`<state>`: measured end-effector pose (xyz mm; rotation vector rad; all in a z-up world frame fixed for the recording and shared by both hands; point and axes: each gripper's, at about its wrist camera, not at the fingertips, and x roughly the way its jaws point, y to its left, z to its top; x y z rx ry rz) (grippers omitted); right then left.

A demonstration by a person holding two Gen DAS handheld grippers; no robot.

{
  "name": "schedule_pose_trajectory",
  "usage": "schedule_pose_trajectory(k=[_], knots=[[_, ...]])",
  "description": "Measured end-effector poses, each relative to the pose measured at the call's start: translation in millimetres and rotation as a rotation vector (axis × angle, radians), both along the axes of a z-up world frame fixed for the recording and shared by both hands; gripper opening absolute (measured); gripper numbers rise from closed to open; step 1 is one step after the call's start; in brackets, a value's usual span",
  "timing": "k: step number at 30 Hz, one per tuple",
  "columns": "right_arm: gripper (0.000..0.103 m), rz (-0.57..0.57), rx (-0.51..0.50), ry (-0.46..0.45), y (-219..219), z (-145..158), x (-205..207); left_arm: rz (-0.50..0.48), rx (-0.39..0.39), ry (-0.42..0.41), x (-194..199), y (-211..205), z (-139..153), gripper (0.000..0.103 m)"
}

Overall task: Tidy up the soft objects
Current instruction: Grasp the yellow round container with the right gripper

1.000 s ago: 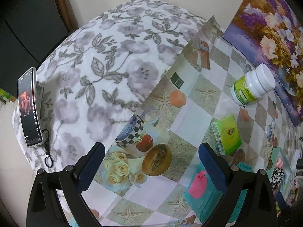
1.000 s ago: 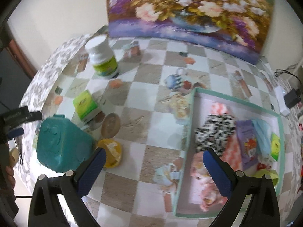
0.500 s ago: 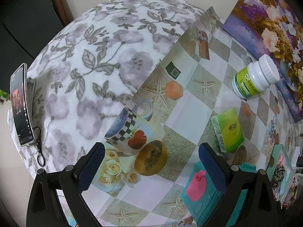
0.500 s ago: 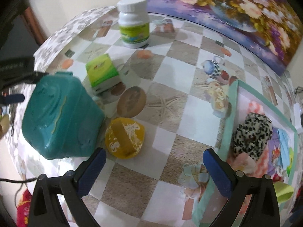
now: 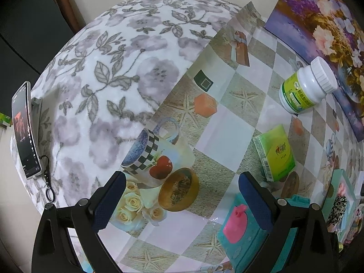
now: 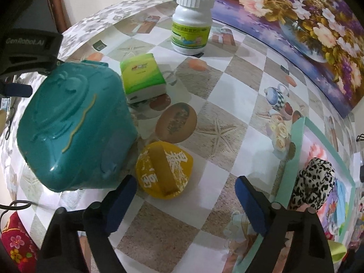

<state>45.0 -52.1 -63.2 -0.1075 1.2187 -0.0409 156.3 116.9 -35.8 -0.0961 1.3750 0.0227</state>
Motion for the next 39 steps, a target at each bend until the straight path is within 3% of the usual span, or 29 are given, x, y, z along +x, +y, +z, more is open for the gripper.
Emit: schedule_pose_trajectory(k=[7, 15, 29, 39], knots=[[0.081, 0.029, 0.027, 0.000, 1, -3, 5, -0.003, 0.006, -0.004, 0, -1, 2, 0.099], [0.060, 0.073, 0.067, -0.010, 9, 0, 5, -0.020, 0.013, -0.014, 0, -5, 4, 0.099], [0.055, 0.075, 0.086, -0.003, 11, -4, 3, -0.042, 0.040, -0.027, -1, -11, 7, 0.099], [0.054, 0.045, 0.139, -0.038, -2, 11, 2, -0.015, 0.019, -0.045, 0, -8, 12, 0.099]])
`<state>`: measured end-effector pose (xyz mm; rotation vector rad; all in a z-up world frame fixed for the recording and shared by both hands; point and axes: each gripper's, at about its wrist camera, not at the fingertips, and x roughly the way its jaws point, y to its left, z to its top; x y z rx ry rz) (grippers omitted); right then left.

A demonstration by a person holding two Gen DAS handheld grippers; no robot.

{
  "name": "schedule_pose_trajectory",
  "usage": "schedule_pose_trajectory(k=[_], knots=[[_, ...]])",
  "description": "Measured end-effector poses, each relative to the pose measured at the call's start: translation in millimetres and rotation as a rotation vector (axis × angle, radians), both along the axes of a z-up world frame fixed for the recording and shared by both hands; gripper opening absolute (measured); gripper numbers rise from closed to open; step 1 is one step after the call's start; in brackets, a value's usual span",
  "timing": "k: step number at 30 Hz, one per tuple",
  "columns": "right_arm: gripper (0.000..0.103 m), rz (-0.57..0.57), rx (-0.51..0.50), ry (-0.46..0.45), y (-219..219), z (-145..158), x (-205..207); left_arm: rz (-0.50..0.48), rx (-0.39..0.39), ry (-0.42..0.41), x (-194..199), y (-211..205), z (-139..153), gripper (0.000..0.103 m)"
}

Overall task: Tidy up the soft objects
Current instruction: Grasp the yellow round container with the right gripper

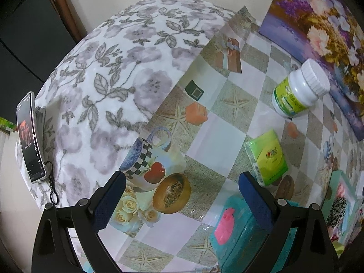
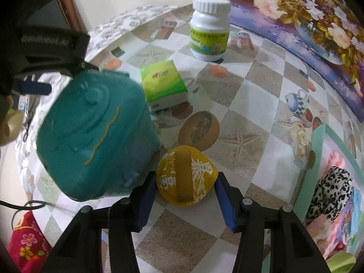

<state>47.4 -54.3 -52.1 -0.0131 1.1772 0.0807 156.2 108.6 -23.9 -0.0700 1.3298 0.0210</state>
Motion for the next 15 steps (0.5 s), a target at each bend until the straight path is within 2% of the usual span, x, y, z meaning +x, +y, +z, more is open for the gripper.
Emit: schedule_pose_trajectory(k=[7, 15], knots=[[0.054, -0.069, 0.017, -0.022, -18, 11, 3, 0.015, -0.077, 0.018, 0, -2, -1, 0.099], [0.054, -0.165, -0.028, -0.087, -41, 37, 3, -0.016, -0.090, 0.035, 5, -23, 4, 0.099]])
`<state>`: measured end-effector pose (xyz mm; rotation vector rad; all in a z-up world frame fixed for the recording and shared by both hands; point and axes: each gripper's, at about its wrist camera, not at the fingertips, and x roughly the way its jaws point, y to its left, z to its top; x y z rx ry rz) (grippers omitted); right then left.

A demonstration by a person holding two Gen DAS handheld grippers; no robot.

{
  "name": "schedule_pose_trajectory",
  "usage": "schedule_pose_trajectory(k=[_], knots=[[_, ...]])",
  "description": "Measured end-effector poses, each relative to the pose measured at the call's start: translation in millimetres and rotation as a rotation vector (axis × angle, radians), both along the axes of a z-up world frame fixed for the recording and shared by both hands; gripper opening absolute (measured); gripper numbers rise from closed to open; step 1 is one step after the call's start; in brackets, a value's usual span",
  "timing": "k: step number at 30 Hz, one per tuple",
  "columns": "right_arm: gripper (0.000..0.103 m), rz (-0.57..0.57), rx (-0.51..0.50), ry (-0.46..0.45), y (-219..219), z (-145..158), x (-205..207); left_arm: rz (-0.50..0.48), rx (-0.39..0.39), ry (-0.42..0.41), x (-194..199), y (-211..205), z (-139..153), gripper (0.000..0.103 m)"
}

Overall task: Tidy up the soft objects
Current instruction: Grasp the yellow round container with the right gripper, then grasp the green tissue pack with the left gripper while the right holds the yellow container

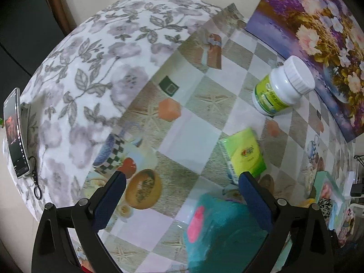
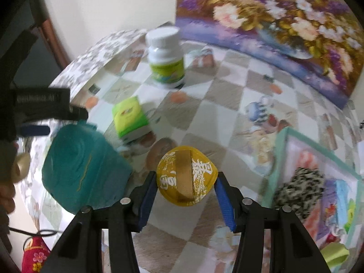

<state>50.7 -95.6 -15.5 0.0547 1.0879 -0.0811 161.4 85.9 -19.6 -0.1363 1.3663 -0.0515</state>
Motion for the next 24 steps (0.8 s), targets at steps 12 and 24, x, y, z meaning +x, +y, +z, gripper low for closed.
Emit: schedule_pose_trajectory(k=[12, 24], knots=[[0.054, -0.061, -0.006, -0.037, -22, 19, -2, -0.105, -0.056, 0.055, 18, -32, 10, 0.099], [0.054, -0.100, 0.027, -0.051, -40, 26, -4, -0.166, -0.066, 0.192, 45, -62, 2, 0.099]])
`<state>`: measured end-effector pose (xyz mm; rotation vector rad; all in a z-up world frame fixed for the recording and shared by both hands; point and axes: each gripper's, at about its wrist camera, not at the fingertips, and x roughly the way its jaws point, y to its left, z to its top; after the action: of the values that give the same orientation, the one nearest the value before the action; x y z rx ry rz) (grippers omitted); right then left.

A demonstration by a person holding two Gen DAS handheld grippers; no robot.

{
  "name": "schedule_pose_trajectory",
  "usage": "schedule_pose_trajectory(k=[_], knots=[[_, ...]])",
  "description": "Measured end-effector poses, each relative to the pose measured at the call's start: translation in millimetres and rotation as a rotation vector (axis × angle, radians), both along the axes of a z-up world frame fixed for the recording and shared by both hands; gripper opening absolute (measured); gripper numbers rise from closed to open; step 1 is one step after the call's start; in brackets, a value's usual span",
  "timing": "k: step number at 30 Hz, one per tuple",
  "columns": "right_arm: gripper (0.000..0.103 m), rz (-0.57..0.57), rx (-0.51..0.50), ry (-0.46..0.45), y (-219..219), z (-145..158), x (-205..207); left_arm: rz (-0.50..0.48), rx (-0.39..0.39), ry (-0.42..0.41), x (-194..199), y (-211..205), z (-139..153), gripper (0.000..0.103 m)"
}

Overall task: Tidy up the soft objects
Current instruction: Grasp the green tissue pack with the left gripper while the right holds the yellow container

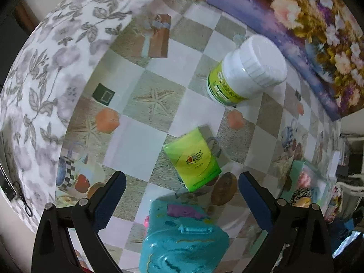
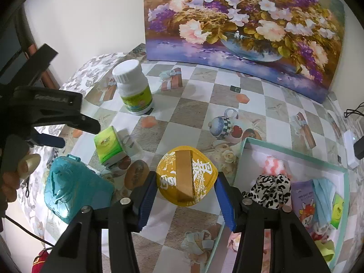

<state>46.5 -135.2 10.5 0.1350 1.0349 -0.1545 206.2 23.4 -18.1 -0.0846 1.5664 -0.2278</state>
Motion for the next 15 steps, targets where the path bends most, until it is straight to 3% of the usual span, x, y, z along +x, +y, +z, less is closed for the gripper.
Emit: schedule_pose_trajectory(k=[15], knots=[[0.054, -0.010, 0.020, -0.016, -7, 4, -3, 0.057, 0.070, 0.128, 37, -13, -35, 0.088]])
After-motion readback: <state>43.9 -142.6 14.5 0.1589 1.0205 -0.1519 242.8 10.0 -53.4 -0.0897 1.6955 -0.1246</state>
